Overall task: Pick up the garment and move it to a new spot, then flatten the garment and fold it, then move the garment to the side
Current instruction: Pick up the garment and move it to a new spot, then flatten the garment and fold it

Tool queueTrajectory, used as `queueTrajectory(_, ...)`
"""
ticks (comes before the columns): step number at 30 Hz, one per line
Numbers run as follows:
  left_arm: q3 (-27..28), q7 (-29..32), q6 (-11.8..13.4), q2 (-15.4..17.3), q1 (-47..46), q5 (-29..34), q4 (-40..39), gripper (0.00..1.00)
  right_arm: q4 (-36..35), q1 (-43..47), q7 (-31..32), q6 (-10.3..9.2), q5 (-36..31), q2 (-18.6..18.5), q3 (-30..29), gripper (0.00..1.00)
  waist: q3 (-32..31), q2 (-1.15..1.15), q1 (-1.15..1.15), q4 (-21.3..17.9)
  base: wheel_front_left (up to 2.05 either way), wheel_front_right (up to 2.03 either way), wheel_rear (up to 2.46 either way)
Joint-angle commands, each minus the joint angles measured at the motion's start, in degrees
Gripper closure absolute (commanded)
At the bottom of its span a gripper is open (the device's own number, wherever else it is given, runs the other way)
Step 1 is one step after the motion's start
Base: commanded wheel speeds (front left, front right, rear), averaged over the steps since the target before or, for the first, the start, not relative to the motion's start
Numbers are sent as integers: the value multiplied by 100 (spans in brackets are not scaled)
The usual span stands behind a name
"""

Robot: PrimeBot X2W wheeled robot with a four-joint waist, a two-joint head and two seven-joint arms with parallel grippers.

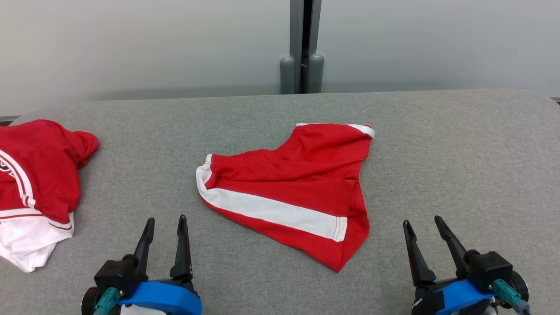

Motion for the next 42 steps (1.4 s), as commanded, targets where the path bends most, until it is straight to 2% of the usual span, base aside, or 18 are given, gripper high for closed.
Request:
queueTrajectory(1,43,-27,-2,-16,83,47,-86,0,6,50,2,1,28,-13,22,0,-11,0,1,-6,0,0,0)
queueTrajectory(8,98,-27,25,-45,275,111,-238,0,84,13,2,1,15,-13,61,0,-47,0,1,8,0,0,0)
queueTrajectory(26,-89,-27,102,-54,280,-47,-54,0,178,80,2,1,15,-13,119,0,-149,0,1,64,0,0,0)
queueTrajectory(31,-133,-27,114,-54,270,-78,5,0,303,-42,2,1,0,-12,297,0,-149,0,1,106,0,0,0)
queueTrajectory(37,-192,-27,126,-52,199,-96,64,0,1108,-506,20,1,280,-14,851,0,-91,0,1,294,0,0,0)
queueTrajectory(42,-197,-27,156,-52,154,-110,49,0,2025,-1084,428,1,497,-14,1177,0,8,0,1,534,0,0,0)
